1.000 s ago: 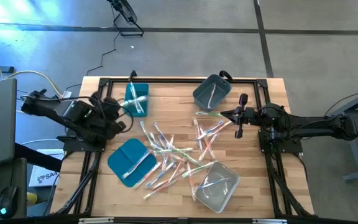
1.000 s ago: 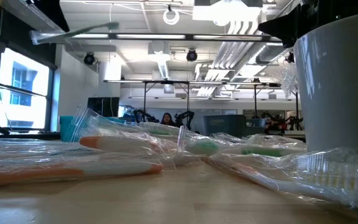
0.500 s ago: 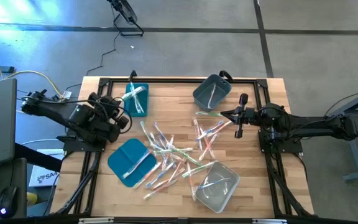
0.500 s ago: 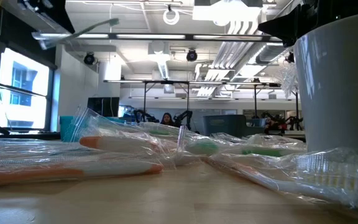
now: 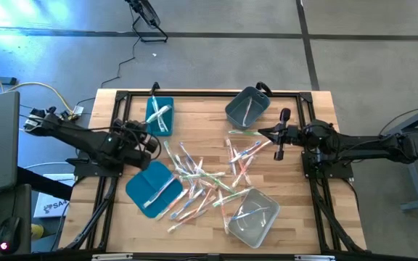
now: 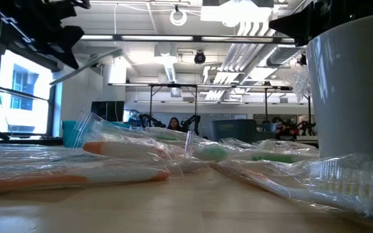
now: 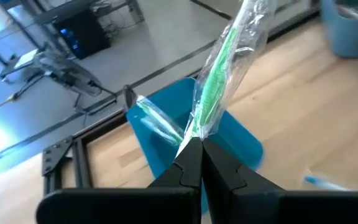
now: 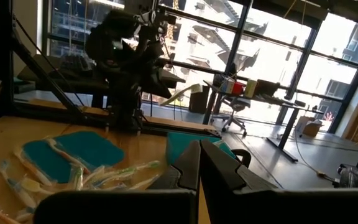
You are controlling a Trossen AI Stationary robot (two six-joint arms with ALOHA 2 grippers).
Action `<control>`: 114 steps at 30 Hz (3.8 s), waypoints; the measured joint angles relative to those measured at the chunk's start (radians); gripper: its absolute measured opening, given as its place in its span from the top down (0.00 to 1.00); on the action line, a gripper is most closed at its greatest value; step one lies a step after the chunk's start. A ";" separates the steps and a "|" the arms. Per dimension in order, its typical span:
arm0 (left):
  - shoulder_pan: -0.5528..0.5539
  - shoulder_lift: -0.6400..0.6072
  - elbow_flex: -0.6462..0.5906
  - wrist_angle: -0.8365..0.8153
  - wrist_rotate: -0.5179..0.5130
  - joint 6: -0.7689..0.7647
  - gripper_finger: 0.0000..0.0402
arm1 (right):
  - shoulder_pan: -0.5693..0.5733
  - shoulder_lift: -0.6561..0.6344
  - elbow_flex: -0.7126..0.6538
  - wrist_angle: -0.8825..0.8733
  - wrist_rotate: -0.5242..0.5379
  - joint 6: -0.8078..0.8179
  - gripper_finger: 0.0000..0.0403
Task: Pick & Place Toothbrushes
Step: Put the green toothbrush into the blue bin, then put the orange toothbrush into the dark gray bin
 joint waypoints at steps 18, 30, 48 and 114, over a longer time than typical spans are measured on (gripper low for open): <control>0.546 0.000 0.000 0.489 0.295 0.732 1.00 | -0.001 0.000 0.000 0.065 0.053 -0.100 0.99; 0.840 0.000 -0.056 0.710 0.618 0.854 1.00 | -0.001 0.000 0.000 0.072 0.053 -0.115 0.99; 0.947 0.000 -0.237 0.939 0.767 0.663 1.00 | -0.001 0.000 0.000 0.068 0.053 -0.110 0.99; 0.734 -0.161 -0.312 1.037 0.724 0.731 0.66 | -0.001 0.000 0.000 0.039 0.053 -0.069 0.99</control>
